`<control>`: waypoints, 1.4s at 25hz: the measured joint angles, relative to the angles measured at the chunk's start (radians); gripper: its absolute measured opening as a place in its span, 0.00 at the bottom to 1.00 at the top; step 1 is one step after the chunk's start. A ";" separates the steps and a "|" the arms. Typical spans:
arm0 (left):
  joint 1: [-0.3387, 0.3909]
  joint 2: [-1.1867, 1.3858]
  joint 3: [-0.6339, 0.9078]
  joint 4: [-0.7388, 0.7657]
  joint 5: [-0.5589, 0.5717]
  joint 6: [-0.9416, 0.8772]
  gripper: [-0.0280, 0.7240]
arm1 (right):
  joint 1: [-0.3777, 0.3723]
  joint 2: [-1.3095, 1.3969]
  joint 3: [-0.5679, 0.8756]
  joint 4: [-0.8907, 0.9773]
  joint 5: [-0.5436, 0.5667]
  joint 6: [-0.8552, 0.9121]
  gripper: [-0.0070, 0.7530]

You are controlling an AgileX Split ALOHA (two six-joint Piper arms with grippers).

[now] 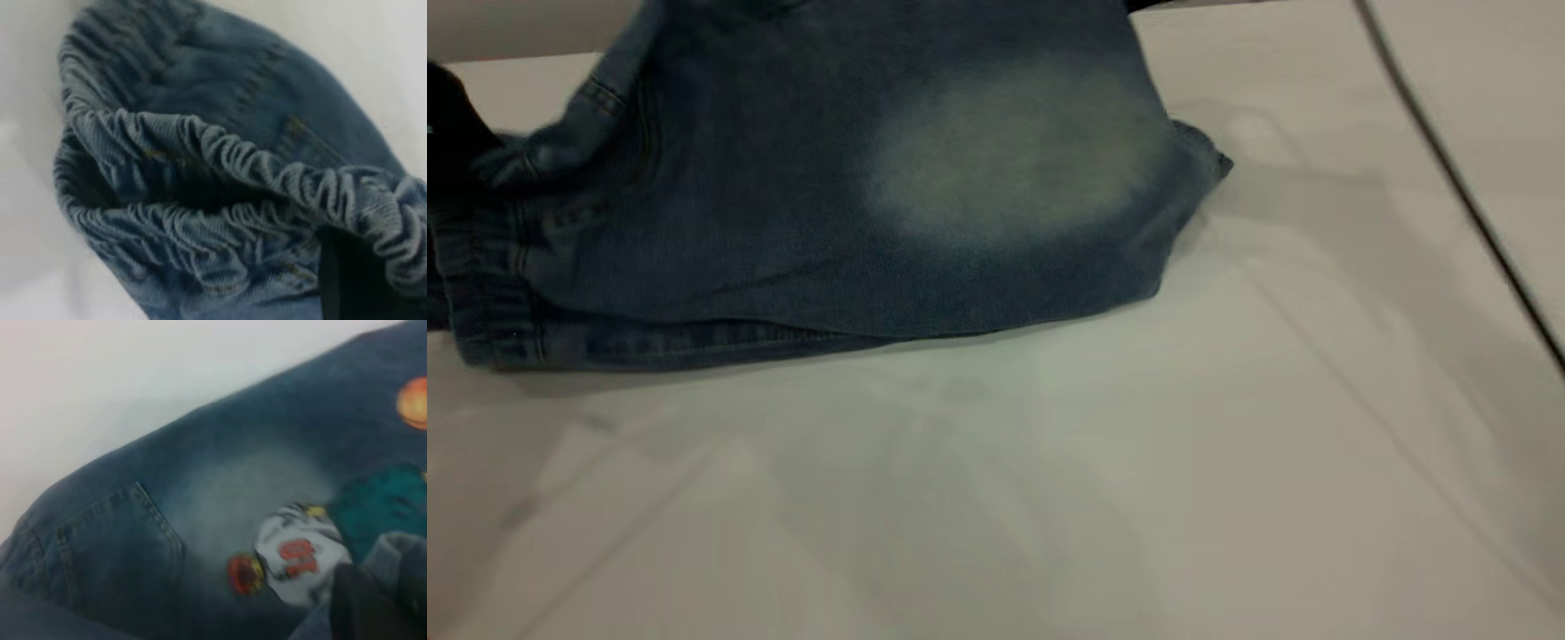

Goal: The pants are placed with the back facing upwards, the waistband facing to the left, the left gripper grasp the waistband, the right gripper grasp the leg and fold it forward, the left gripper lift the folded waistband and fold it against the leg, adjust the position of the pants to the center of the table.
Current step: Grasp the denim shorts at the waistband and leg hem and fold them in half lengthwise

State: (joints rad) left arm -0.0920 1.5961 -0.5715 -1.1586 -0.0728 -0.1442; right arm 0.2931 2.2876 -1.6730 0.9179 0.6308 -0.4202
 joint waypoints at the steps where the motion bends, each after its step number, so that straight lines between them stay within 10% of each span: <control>1: 0.000 0.015 0.000 -0.008 -0.022 0.000 0.22 | 0.009 0.024 -0.026 0.000 0.000 0.000 0.02; 14: 0.000 0.127 0.000 0.006 -0.247 0.107 0.22 | 0.016 0.128 -0.101 -0.051 -0.038 -0.070 0.08; 19: 0.000 0.127 0.000 0.006 -0.240 0.181 0.28 | 0.016 0.128 -0.101 -0.054 -0.030 -0.097 0.32; 26: 0.000 0.127 0.000 0.097 -0.227 0.355 0.62 | 0.016 0.125 -0.101 -0.054 0.033 -0.151 0.72; 35: 0.080 0.114 0.000 0.086 -0.147 0.637 0.71 | 0.016 0.124 -0.101 -0.055 0.105 -0.151 0.78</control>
State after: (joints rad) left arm -0.0124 1.7101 -0.5715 -1.0725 -0.2194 0.4926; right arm 0.3093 2.4118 -1.7737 0.8625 0.7359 -0.5715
